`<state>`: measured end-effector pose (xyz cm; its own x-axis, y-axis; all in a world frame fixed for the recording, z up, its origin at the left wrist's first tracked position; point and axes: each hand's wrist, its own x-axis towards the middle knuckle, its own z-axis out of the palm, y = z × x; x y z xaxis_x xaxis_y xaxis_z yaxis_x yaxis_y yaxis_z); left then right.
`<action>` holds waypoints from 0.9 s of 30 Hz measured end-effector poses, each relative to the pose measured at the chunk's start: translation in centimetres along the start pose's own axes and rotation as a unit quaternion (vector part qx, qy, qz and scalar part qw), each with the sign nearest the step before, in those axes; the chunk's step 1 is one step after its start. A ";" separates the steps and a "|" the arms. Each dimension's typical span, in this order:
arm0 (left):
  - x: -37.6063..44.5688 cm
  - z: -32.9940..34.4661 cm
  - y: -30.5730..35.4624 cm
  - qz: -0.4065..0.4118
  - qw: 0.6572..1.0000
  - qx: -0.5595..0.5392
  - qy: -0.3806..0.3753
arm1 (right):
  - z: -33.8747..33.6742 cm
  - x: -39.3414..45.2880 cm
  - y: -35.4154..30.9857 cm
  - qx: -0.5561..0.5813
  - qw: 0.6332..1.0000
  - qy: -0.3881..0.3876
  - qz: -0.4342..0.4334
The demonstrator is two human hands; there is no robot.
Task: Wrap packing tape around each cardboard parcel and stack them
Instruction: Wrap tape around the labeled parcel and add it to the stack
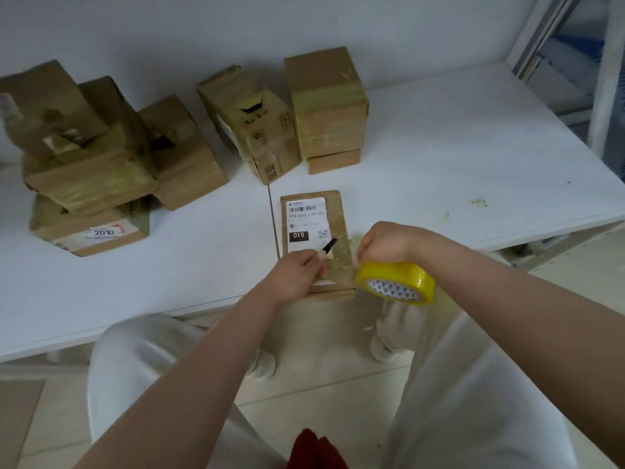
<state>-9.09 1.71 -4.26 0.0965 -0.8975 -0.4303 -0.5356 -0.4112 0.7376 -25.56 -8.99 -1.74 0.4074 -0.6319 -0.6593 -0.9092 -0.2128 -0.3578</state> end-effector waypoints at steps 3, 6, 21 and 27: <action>0.5 0.6 -0.7 -0.011 0.994 0.109 -0.011 | 0.3 0.5 0.8 -0.077 0.996 0.041 0.025; 0.8 0.7 -0.7 -0.006 0.983 0.182 -0.022 | 0.2 0.4 1.1 -0.180 0.979 0.083 0.045; 2.4 2.7 1.8 -0.010 0.955 0.290 -0.055 | 0.8 1.3 1.8 -0.124 0.985 0.114 0.042; 3.3 3.4 2.9 -0.046 0.923 0.378 -0.058 | 0.8 1.2 1.7 -0.101 0.987 0.121 0.035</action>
<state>-13.19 -1.87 -5.31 0.1045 -0.8234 -0.5578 -0.9658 -0.2178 0.1407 -26.53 -9.48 -3.62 0.3322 -0.8047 -0.4919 -0.9431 -0.2903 -0.1621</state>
